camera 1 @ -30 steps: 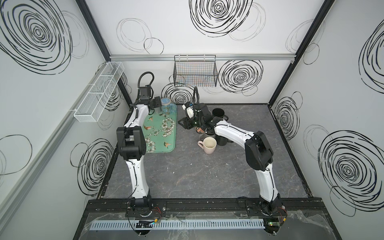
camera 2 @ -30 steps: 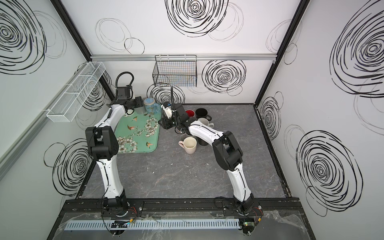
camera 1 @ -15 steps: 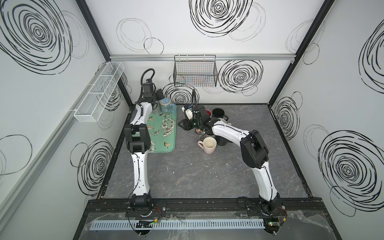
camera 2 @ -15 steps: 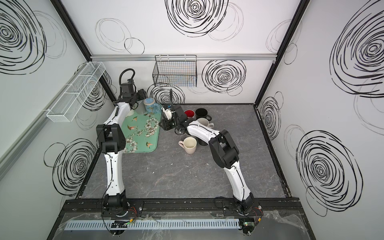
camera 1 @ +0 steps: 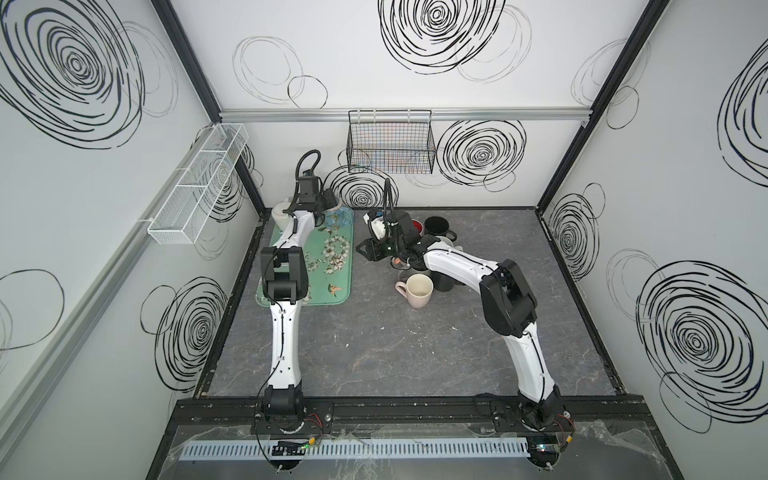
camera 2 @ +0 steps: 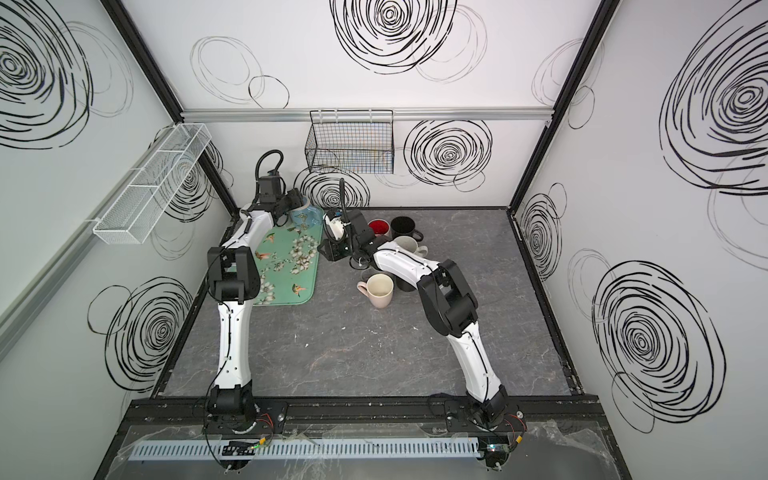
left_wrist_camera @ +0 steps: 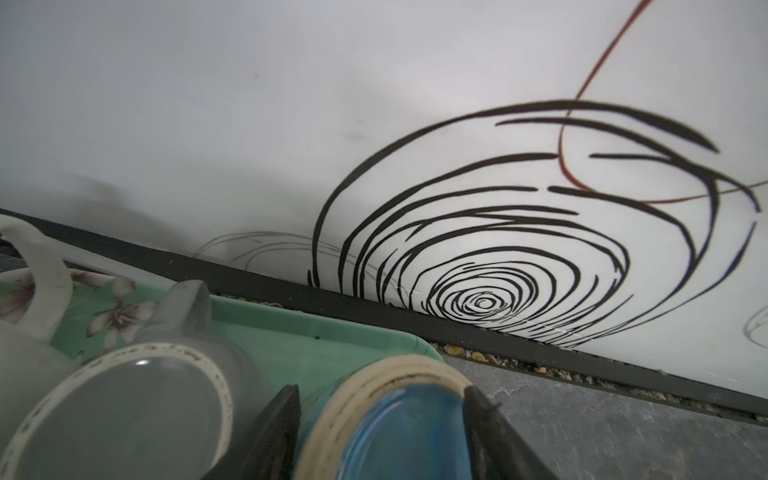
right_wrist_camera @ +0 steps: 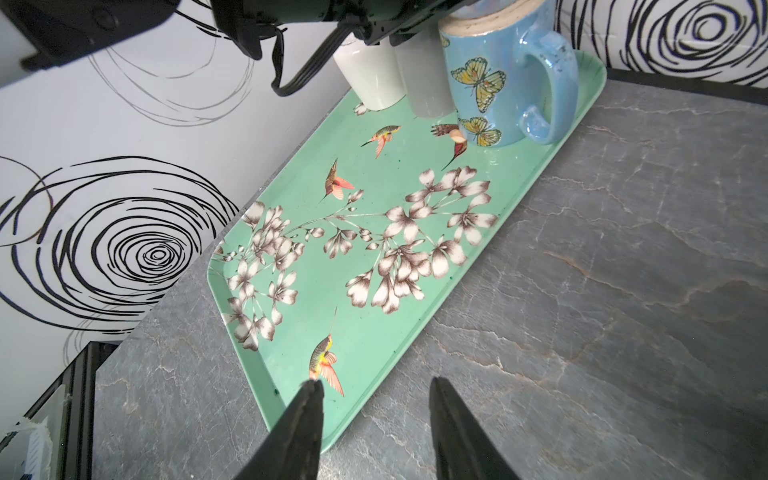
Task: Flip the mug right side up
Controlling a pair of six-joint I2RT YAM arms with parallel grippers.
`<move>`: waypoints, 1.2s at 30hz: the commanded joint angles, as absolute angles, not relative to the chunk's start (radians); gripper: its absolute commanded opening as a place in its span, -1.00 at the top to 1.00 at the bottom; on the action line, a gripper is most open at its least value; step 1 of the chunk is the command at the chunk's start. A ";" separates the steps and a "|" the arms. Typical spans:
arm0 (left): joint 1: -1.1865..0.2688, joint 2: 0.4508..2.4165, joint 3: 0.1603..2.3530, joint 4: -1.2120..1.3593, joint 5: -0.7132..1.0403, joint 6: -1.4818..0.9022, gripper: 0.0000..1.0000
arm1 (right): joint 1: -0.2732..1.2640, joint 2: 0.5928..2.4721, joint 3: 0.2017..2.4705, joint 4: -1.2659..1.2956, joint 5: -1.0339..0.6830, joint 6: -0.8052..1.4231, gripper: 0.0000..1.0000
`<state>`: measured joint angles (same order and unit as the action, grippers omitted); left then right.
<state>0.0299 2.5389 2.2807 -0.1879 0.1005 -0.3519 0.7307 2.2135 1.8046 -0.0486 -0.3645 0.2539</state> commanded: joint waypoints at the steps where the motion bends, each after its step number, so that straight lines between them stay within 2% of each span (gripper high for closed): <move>1: 0.020 2.531 2.291 -0.151 0.126 -0.354 -0.27 | 0.727 2.216 1.799 -0.040 -0.368 0.256 0.09; 10: 0.002 2.517 2.292 -0.315 0.181 -0.337 -0.03 | 0.726 2.189 1.769 -0.028 -0.375 0.259 0.09; 15: -0.008 2.480 2.233 -0.403 0.186 -0.332 0.02 | 0.723 2.173 1.750 -0.022 -0.380 0.259 0.09; 32: 0.000 2.107 1.665 -0.437 0.112 -0.257 -0.03 | 0.703 2.189 1.788 0.006 -0.402 0.261 0.09; 36: 0.022 2.041 1.629 -0.451 0.100 -0.232 -0.05 | 0.698 2.204 1.807 0.000 -0.413 0.260 0.09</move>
